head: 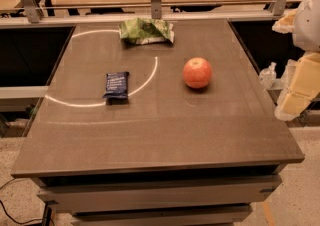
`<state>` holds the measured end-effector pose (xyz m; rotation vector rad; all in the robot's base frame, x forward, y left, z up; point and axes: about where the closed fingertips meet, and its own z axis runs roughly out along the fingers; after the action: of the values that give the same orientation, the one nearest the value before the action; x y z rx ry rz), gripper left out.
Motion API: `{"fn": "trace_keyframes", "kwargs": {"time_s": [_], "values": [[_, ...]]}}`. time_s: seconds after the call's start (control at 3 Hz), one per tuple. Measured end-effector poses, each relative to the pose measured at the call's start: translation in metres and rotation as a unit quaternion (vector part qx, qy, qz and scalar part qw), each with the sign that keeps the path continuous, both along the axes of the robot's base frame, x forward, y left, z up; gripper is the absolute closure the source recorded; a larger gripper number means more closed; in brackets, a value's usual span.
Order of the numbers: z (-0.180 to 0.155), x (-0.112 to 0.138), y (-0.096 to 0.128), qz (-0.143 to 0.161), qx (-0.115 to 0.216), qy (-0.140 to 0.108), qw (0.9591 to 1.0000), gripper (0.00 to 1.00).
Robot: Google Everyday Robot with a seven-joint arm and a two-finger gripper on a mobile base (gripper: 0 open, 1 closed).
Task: Move apple near rxbar blueberry
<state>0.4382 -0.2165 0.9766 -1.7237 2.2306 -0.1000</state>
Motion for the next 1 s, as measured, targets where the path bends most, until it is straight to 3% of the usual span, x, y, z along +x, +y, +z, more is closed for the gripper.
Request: {"fn": "trace_keyframes", "kwargs": {"time_s": [0.67, 1.0], "values": [[0.004, 0.005, 0.002, -0.001, 0.011, -0.010, 0.9999, 0.00], [0.007, 0.027, 0.007, 0.003, 0.058, -0.031, 0.9978, 0.00]]}}
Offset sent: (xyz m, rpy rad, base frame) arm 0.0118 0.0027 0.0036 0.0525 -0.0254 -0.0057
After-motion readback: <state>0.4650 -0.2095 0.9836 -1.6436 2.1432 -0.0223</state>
